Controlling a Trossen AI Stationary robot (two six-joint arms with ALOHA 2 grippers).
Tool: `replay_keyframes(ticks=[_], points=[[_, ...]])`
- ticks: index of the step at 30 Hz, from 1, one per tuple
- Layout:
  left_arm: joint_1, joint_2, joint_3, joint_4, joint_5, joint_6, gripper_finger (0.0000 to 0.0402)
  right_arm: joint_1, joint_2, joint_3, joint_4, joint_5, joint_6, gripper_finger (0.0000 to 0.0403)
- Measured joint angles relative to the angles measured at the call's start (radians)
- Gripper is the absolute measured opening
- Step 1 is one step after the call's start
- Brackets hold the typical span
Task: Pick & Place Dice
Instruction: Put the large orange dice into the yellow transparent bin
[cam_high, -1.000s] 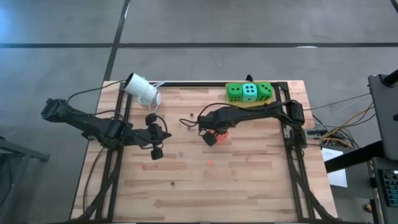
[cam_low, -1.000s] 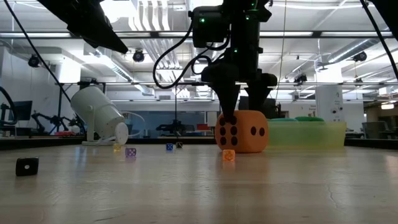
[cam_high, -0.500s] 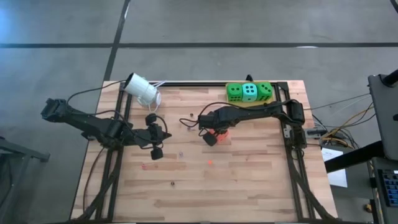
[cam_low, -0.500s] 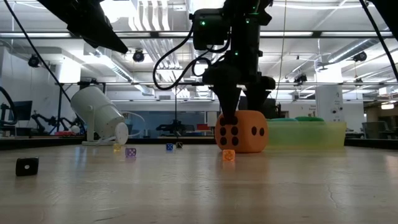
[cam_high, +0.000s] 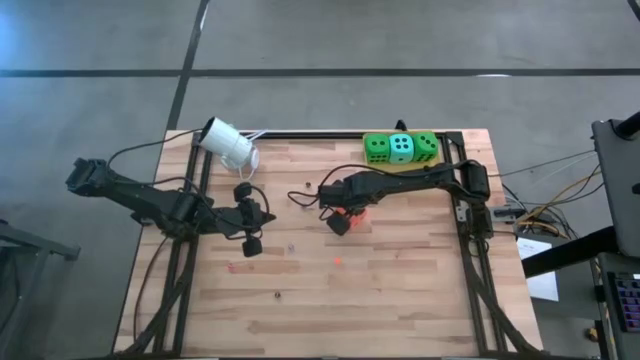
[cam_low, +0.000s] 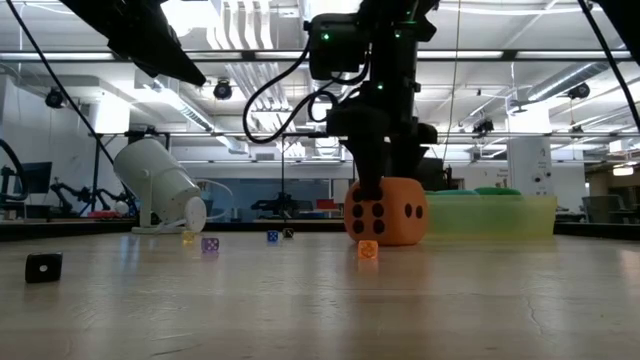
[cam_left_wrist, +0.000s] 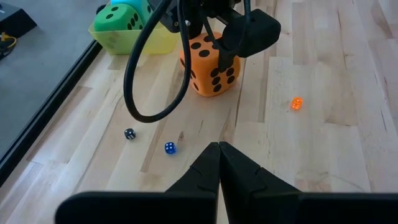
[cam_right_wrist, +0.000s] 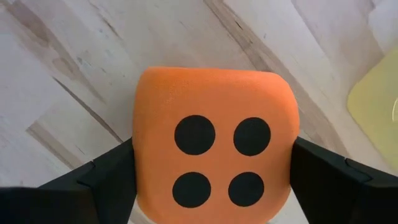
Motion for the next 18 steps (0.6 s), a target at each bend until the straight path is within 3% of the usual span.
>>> replay_keyframes(ticks=[9,18], points=[[0.000,0.000,0.000,0.002,0.000,0.000,0.0012,-0.001,-0.027,0.030,0.005,0.023,-0.043,0.0328],[0.000,0.000,0.000,0.003,0.000,0.000,0.0012,-0.002,-0.206,0.033,-0.065,0.080,-0.010,0.0327]])
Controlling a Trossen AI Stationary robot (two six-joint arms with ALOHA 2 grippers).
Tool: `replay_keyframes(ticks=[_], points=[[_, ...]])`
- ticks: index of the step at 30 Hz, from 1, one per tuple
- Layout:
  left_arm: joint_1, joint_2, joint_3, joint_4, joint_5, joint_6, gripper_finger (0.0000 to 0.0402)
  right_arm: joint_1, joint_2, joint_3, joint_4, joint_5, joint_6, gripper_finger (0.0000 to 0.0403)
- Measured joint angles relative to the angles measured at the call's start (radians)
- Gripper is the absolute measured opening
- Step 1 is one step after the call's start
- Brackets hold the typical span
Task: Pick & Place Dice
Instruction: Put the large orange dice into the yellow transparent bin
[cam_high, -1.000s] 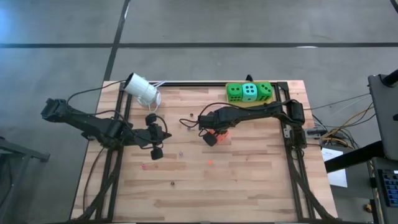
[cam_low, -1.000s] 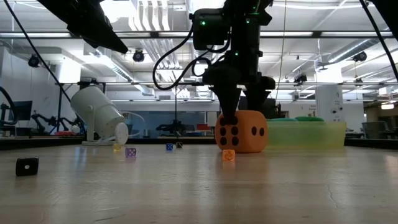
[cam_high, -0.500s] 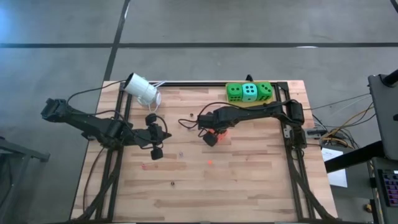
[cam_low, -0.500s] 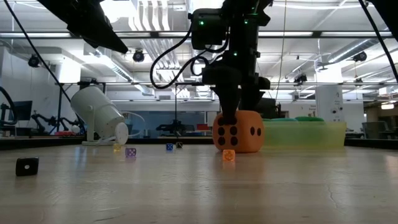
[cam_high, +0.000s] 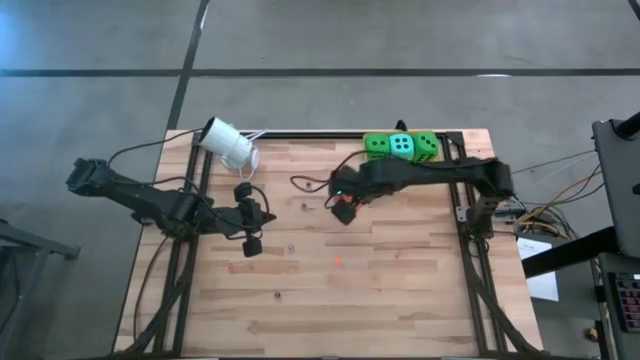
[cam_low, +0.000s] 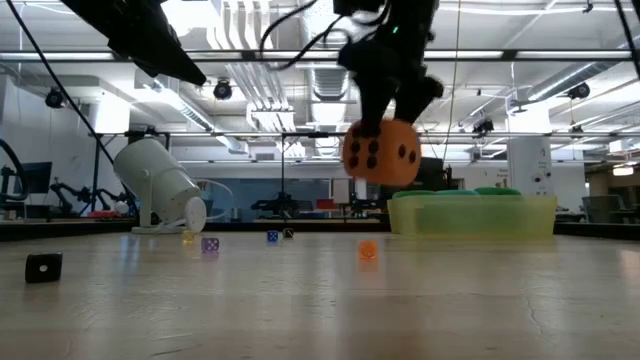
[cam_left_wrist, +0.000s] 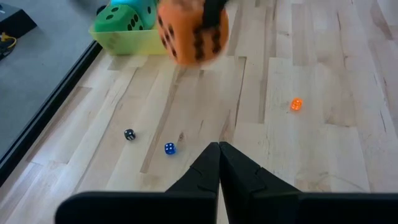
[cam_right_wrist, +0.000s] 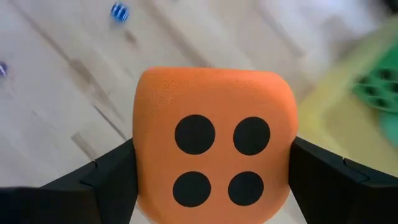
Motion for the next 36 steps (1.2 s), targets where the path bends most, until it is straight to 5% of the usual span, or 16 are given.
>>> replay_keyframes(ticks=[9,19,30,36], points=[[0.000,0.000,0.000,0.019,0.000,0.001,0.0012,-0.049,-0.215,-0.001,-0.217,0.148,0.216,0.0327],[0.000,0.000,0.000,0.028,0.014,0.005,0.0012,-0.183,-0.298,-0.082,-0.445,0.254,0.432,0.0327],[-0.006,0.000,0.000,0.038,0.025,0.010,0.0012,-0.392,-0.305,-0.304,-0.415,0.317,0.471,0.0327],[-0.006,0.000,0.000,0.041,0.025,0.011,0.0012,-0.462,-0.305,-0.399,-0.228,0.288,0.372,0.0327]])
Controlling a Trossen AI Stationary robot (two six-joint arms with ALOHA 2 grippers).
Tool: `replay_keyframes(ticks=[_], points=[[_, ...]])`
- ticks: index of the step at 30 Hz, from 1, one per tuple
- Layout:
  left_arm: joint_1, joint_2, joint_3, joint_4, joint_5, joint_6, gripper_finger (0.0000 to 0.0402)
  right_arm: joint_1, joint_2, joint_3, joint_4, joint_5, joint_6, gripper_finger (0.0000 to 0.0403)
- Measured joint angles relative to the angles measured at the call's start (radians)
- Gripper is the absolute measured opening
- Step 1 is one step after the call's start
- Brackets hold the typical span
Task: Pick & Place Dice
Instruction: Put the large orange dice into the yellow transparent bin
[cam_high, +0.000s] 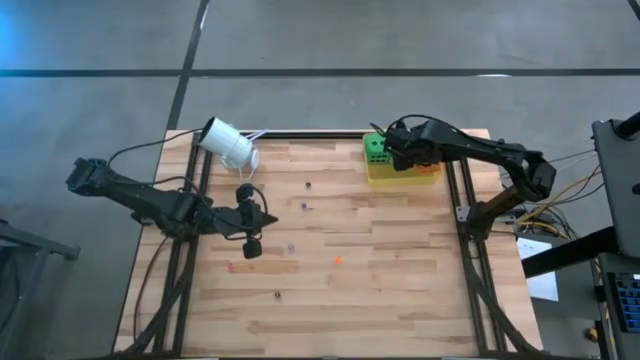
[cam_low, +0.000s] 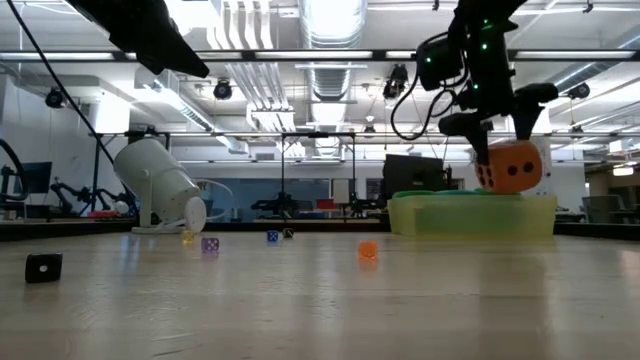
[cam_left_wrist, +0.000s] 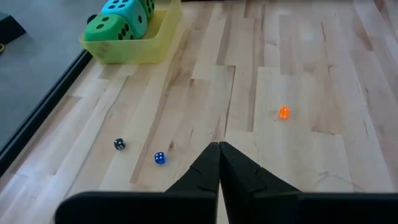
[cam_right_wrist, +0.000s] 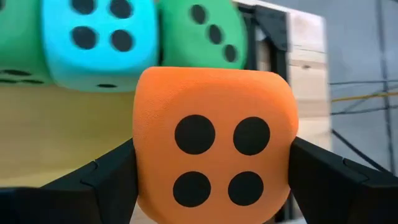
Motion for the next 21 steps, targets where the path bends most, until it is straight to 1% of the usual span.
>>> replay_keyframes(ticks=[2,7,11,15,18,21], points=[[0.000,0.000,0.000,0.000,0.000,0.000,0.0012,-0.012,0.000,-0.021,0.030,-0.010,-0.018,0.0327],[-0.002,0.000,0.000,0.000,0.002,-0.002,0.0012,-0.038,-0.001,-0.070,0.030,-0.027,-0.021,0.0327],[-0.002,0.000,0.000,0.000,0.002,-0.003,0.0012,-0.051,-0.002,-0.114,0.068,-0.032,-0.029,0.0327],[-0.002,0.000,0.000,0.000,0.002,-0.004,0.0012,-0.060,-0.002,-0.131,0.127,-0.079,-0.055,0.0327],[-0.002,0.000,0.000,0.000,0.002,-0.004,0.0012,-0.060,-0.002,-0.135,0.130,-0.119,-0.057,0.0340],[-0.002,0.000,0.000,0.001,0.001,-0.004,0.0012,-0.059,-0.002,-0.137,0.129,-0.125,-0.071,0.0362]])
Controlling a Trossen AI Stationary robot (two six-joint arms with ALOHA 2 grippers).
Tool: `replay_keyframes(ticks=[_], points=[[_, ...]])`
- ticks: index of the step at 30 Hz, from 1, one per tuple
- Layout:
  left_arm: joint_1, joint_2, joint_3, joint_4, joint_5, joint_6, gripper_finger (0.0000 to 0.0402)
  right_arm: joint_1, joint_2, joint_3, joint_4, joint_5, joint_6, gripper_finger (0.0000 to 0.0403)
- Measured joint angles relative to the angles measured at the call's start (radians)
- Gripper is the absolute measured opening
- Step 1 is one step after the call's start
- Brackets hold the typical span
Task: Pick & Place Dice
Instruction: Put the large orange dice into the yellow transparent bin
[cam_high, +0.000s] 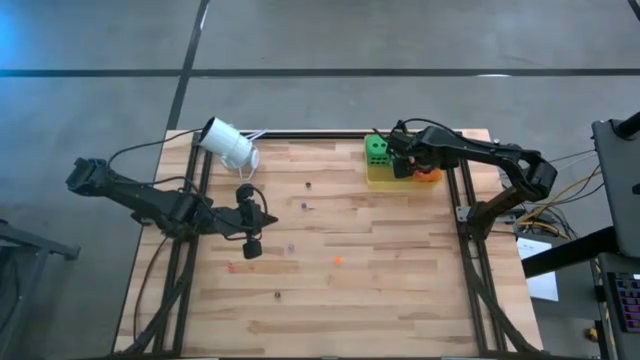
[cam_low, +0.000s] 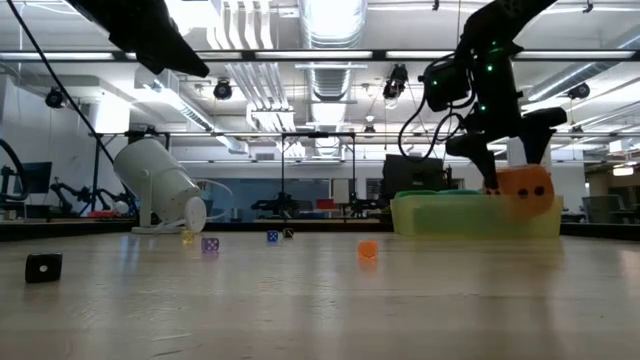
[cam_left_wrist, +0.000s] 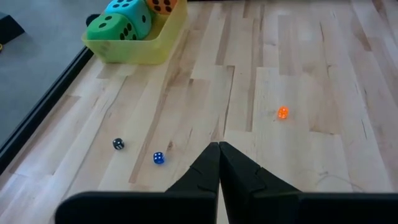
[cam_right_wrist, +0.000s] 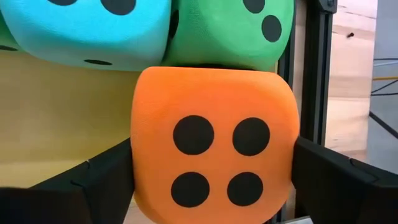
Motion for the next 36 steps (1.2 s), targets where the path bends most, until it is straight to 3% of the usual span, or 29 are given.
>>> replay_keyframes(ticks=[9,15,21,36], points=[[0.000,0.000,0.000,0.008,-0.153,-0.019,0.0012,0.000,0.000,0.019,0.000,0.000,-0.003,0.0379],[0.000,0.000,0.000,0.017,-0.188,-0.027,0.0012,0.000,0.000,0.034,0.004,-0.020,-0.012,0.0380],[0.000,0.000,0.000,0.063,-0.348,-0.021,0.0012,0.000,0.000,0.034,0.008,-0.020,-0.024,0.0381],[0.000,0.000,-0.002,0.065,-0.341,-0.003,0.0012,0.000,0.002,0.033,0.013,-0.019,-0.030,0.0381]])
